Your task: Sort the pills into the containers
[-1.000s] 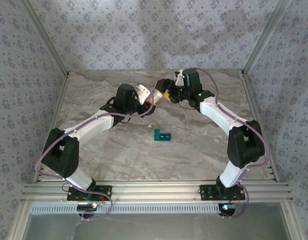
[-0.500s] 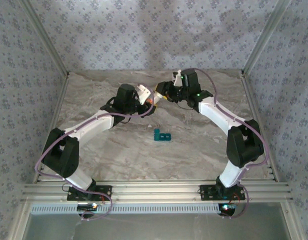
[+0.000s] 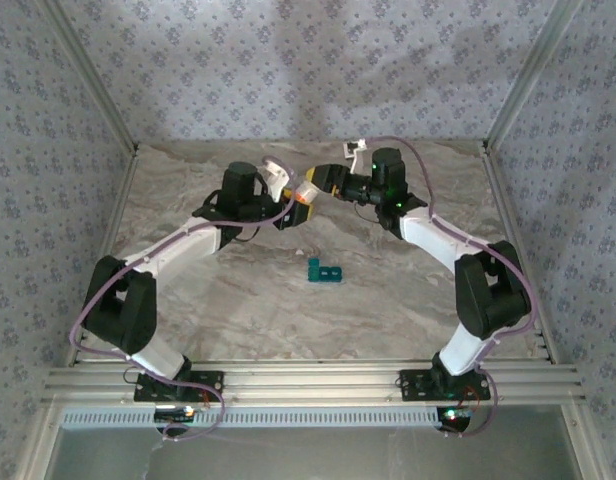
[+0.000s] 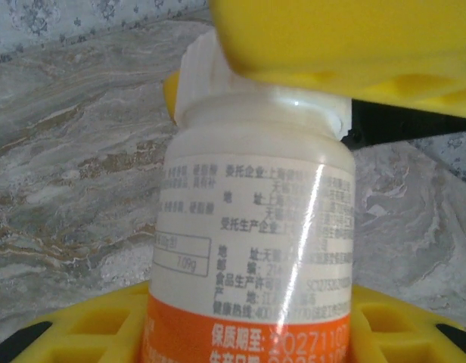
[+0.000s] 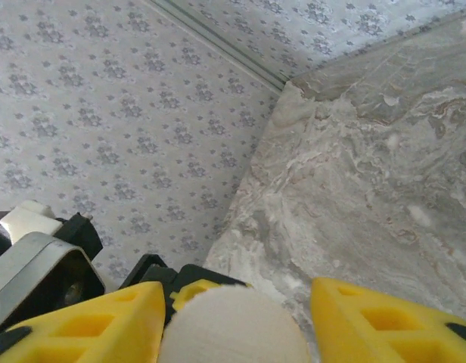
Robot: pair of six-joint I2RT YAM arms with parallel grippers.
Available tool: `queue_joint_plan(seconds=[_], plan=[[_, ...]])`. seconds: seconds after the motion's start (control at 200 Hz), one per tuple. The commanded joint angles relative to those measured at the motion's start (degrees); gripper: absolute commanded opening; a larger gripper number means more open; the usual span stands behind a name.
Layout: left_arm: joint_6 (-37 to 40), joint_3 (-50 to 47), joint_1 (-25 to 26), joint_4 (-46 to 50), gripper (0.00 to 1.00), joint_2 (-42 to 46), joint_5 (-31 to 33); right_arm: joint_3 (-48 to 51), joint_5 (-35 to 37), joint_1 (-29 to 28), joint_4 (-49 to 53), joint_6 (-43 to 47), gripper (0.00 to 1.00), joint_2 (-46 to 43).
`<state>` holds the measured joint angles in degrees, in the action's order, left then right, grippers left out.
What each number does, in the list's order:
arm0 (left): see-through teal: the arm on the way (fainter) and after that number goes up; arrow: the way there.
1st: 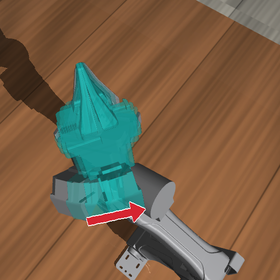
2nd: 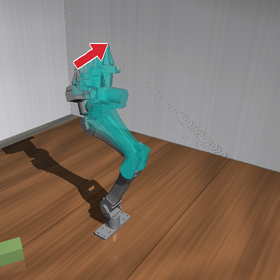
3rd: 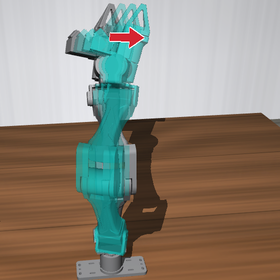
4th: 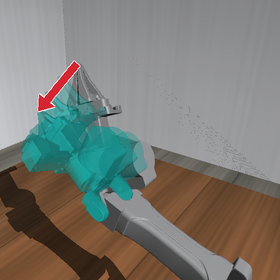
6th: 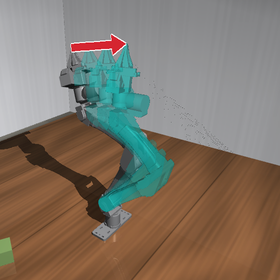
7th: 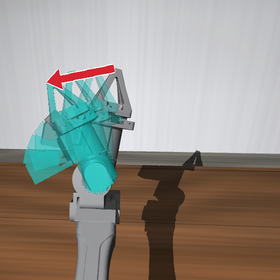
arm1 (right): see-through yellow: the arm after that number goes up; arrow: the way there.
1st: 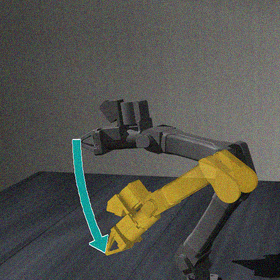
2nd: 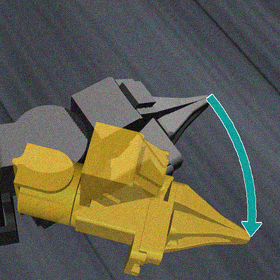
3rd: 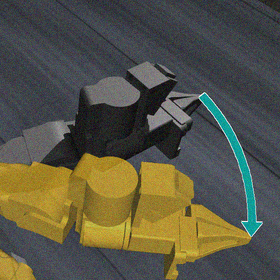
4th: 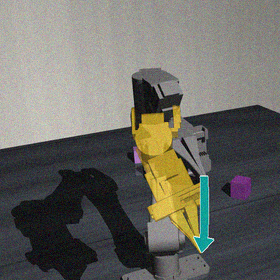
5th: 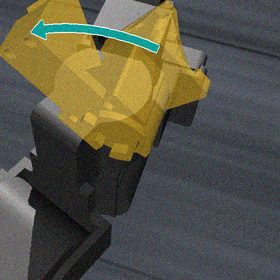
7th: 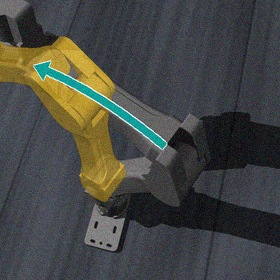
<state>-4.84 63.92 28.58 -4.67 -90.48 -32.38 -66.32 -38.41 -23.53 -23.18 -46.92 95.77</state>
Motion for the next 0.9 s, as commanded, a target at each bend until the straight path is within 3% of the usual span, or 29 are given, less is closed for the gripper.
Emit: queue_joint_plan(seconds=[0.0, 0.145, 0.44, 0.895], plan=[[-0.41, 0.79, -0.48, -2.98, 0.0, 1.27, -0.89, 1.54, -0.12, 1.15, -2.09, -0.84, 0.7, -2.86], [3.44, 0.7, -0.09, -0.18, 0.0, 1.99, 3.87, 2.32, 1.83, 3.38, 0.01, -3.98, 0.79, -5.76], [9.86, 1.36, 2.68, 3.2, 0.0, 1.68, 12.17, -1.48, 9.72, 4.16, 16.25, -7.9, 0.8, -4.92], [12.49, 3.14, 5.11, 5.28, 0.0, -0.43, 13.84, -7.19, 9.77, 0.09, 18.8, -8.19, 0.79, 0.2]])
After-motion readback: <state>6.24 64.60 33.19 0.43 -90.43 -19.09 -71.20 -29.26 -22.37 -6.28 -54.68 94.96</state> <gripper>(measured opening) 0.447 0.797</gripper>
